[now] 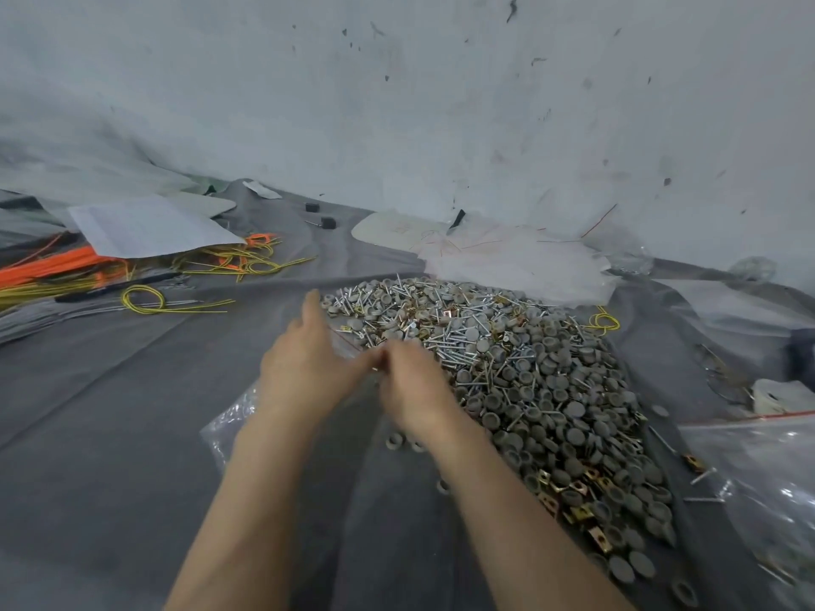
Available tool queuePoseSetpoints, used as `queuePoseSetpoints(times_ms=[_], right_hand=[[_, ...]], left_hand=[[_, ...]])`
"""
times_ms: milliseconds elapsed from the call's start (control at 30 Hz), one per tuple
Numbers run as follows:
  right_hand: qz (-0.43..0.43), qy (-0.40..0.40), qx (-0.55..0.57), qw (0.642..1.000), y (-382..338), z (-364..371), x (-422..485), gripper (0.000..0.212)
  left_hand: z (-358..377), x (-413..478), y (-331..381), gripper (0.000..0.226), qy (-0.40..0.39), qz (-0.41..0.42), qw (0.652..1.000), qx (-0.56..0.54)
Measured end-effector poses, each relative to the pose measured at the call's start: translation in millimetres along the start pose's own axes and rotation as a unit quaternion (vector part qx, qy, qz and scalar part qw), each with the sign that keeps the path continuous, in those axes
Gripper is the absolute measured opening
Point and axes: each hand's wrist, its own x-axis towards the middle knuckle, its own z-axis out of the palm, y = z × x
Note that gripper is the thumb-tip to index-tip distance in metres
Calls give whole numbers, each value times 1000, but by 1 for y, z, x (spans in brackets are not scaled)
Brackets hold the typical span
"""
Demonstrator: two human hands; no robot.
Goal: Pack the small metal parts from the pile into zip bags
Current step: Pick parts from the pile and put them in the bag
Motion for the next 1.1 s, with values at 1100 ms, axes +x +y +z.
queuePoseSetpoints(times_ms=[1100], right_hand=[[40, 116, 286, 950, 55, -26, -31, 13]], left_hand=[[79, -33, 18, 99, 19, 169, 985, 35]])
